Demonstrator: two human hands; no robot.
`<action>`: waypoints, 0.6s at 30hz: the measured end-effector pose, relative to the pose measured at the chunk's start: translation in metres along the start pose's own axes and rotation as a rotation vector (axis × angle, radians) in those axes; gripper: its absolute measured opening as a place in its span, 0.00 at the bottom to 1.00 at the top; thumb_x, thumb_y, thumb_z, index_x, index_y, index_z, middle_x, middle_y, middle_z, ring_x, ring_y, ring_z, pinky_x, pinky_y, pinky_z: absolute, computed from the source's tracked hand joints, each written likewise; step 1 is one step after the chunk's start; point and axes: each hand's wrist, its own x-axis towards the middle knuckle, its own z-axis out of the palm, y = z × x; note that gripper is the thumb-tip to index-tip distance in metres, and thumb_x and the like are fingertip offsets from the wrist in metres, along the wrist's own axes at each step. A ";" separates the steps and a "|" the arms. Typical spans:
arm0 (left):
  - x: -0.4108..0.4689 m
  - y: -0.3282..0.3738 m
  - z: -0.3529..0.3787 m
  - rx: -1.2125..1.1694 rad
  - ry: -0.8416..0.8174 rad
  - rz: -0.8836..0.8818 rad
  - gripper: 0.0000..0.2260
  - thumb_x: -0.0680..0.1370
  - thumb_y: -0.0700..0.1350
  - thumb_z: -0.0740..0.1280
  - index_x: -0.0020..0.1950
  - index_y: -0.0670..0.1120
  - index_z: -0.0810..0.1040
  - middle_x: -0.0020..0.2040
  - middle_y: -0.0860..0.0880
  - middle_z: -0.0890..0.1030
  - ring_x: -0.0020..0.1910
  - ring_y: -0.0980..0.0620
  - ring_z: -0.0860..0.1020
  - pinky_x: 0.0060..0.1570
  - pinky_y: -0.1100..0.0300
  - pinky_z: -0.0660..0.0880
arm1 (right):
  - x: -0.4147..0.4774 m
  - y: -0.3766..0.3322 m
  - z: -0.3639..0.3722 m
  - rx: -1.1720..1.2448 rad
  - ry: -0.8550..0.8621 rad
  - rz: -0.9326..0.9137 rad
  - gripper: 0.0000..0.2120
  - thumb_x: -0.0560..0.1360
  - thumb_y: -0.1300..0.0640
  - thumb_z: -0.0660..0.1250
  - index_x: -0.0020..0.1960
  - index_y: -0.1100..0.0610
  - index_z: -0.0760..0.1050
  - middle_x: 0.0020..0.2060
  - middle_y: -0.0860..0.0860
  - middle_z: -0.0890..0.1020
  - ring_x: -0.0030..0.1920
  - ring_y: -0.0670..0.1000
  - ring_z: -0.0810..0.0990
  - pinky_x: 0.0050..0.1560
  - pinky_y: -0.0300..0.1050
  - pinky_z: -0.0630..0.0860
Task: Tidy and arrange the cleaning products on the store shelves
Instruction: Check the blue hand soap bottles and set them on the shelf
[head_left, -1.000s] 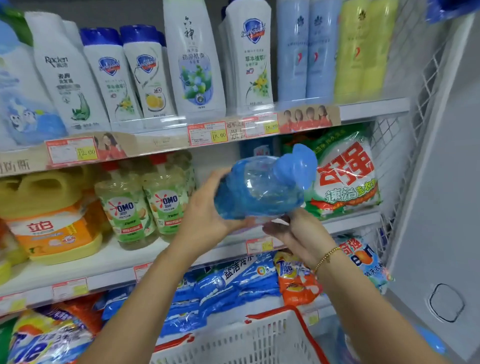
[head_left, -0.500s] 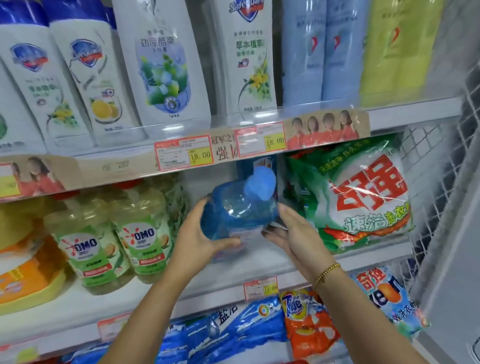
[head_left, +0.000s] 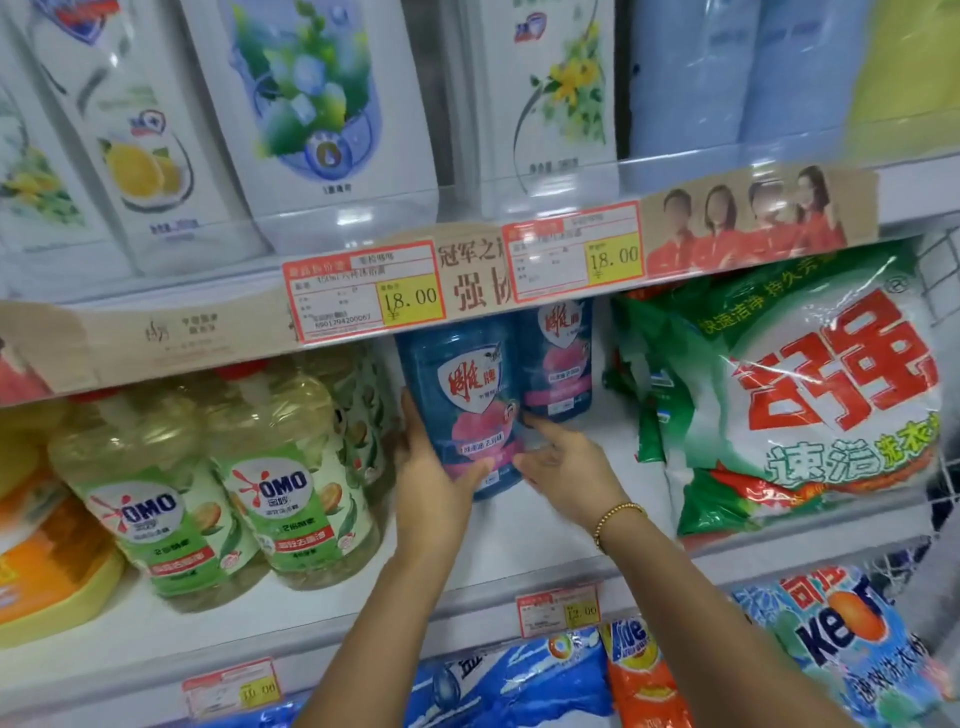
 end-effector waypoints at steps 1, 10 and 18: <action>0.005 -0.003 0.006 0.007 0.007 -0.012 0.42 0.69 0.47 0.78 0.76 0.44 0.58 0.62 0.48 0.78 0.58 0.49 0.78 0.50 0.63 0.72 | 0.003 0.003 0.001 0.002 0.009 0.009 0.17 0.77 0.62 0.65 0.65 0.56 0.75 0.46 0.54 0.82 0.51 0.57 0.80 0.59 0.53 0.76; 0.076 -0.016 0.030 -0.117 0.025 -0.125 0.40 0.63 0.49 0.81 0.70 0.54 0.63 0.58 0.59 0.77 0.58 0.50 0.77 0.55 0.52 0.77 | 0.070 0.018 -0.020 -0.049 0.318 0.064 0.17 0.77 0.65 0.61 0.66 0.59 0.70 0.56 0.59 0.79 0.51 0.59 0.77 0.46 0.42 0.69; 0.099 -0.027 0.038 -0.130 -0.005 -0.112 0.35 0.69 0.48 0.77 0.71 0.54 0.63 0.59 0.58 0.76 0.57 0.53 0.76 0.48 0.64 0.71 | 0.119 0.016 -0.039 0.207 0.175 0.090 0.38 0.67 0.64 0.75 0.70 0.55 0.60 0.62 0.52 0.72 0.64 0.53 0.70 0.63 0.49 0.70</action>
